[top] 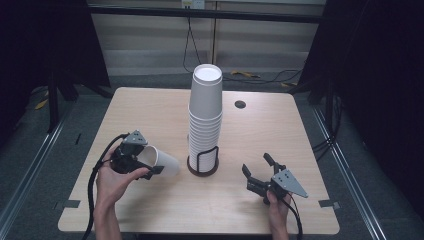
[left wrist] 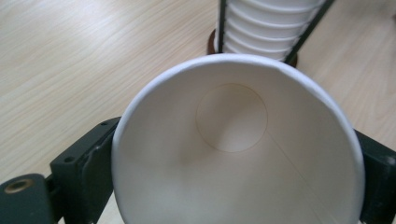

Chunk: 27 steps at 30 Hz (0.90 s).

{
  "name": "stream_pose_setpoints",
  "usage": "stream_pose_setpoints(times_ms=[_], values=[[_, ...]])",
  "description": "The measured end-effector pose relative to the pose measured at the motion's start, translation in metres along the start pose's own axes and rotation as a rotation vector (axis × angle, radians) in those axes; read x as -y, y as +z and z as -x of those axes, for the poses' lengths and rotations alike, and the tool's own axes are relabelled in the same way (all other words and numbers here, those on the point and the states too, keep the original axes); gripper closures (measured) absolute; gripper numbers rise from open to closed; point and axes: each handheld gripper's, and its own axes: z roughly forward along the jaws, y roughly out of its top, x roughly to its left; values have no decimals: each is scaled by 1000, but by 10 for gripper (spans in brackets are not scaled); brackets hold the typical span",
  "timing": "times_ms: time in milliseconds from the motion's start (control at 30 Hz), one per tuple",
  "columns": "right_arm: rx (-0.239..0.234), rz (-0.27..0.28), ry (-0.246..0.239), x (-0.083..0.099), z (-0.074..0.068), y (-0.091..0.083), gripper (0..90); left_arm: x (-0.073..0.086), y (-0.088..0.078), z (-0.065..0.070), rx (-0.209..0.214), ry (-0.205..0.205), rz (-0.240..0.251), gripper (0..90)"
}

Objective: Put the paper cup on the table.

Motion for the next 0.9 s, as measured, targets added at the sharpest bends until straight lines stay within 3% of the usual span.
stream_pose_setpoints(times_ms=[100, 333, 433, 533, 733, 800, 833, 900], values=[[0, 0, 0, 0, 0, 0, 138, -4, 4, -6, 29, 4, -15, 71], [0, 0, 0, 0, 0, 0, 138, -18, 6, -13, -2, 16, -69, 67], [0, 0, 0, 0, 0, 0, 138, -25, 6, -16, 6, 21, -81, 67], [1, 0, 1, 0, 0, 0, 138, -32, 8, -18, -22, 37, -128, 67], [1, 0, 1, 0, 0, 0, 137, -41, 19, -22, -36, 71, -224, 65], [1, 0, 0, 0, 0, 0, 137, -43, 21, -23, -50, 65, -232, 62], [1, 0, 0, 0, 0, 0, 137, -44, 22, -24, -41, 52, -239, 62], [2, 0, 1, 0, 0, 0, 138, -46, 27, -26, -26, 63, -275, 60]])
